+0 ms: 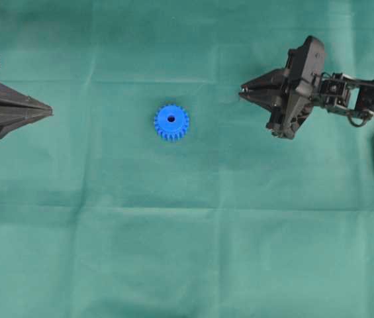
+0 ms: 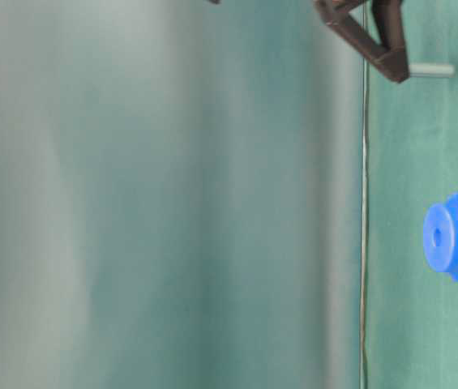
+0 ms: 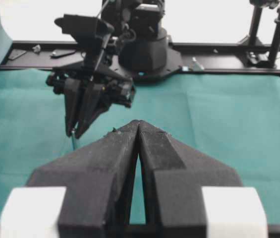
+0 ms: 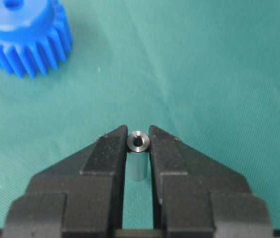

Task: Insert the shaft placed at a random location into the center hole of the small gear at another random location.
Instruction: 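Lift the held shaft and carry it left over the blue gear, then align the shaft above the gear's center hole with the right gripper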

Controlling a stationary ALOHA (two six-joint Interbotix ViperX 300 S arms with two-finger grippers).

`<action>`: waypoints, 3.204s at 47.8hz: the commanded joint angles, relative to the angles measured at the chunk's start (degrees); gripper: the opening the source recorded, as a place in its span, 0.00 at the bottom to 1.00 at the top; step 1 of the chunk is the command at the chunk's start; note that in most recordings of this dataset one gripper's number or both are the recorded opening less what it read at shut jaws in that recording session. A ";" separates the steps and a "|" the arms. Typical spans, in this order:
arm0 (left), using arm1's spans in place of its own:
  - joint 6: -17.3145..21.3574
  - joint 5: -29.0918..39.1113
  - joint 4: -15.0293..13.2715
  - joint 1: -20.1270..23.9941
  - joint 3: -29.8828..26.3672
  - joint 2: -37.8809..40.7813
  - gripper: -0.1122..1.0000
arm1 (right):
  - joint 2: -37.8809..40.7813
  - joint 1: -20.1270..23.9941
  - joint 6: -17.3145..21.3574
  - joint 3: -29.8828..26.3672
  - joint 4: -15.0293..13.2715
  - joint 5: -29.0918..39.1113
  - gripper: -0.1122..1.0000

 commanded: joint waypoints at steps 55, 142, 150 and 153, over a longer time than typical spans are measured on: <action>-0.18 -0.18 0.09 0.26 -1.49 0.35 0.10 | -2.37 5.36 -1.41 -13.71 -0.70 11.69 0.22; -0.70 -0.18 0.18 0.26 -1.49 0.26 0.10 | 9.32 10.28 -1.58 -26.37 -0.70 15.03 0.22; -0.70 -0.18 0.09 0.26 -1.49 0.26 0.10 | 6.68 10.28 -2.20 -26.46 -0.88 15.29 0.22; -0.70 -0.18 0.09 0.26 -1.49 0.26 0.10 | 5.89 10.28 -2.29 -26.46 -0.97 15.64 0.22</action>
